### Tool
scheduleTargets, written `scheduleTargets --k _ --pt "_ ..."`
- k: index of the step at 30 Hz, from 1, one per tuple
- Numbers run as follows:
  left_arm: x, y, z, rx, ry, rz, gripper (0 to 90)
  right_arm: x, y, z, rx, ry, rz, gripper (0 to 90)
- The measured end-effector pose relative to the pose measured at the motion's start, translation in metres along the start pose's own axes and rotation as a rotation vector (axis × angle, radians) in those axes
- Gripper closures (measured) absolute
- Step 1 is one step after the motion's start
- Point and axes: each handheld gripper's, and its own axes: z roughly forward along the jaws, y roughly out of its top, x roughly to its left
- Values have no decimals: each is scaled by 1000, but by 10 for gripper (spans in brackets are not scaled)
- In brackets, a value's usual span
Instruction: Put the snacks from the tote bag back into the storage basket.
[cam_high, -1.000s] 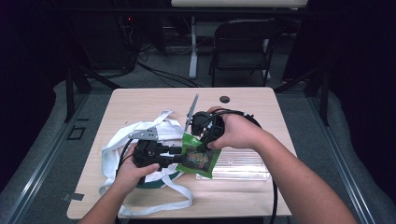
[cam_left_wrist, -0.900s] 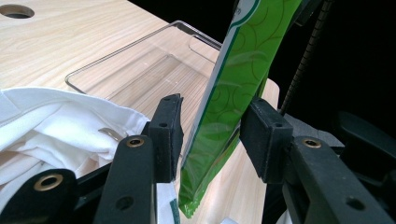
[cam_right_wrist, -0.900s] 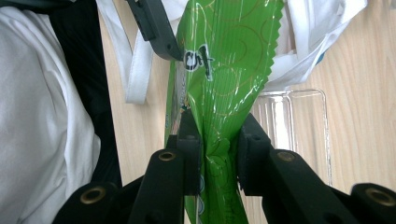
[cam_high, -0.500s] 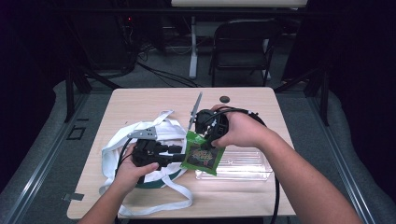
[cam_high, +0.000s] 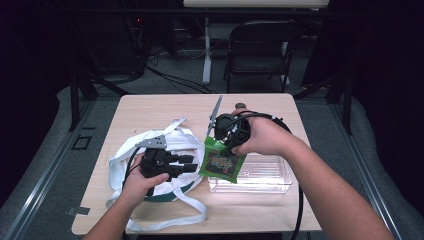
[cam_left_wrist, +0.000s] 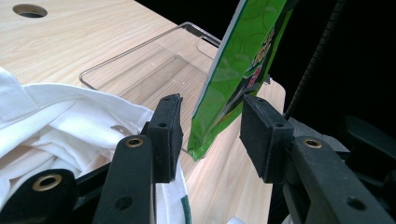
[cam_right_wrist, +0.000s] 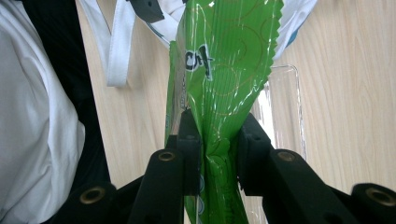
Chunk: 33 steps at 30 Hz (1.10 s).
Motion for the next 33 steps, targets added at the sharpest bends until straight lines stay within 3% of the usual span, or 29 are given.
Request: scheduleTargets --k 33 --pt "11 -2 -7 -8 32 -29 580 -18 -15 -10 24 -61 20 746"
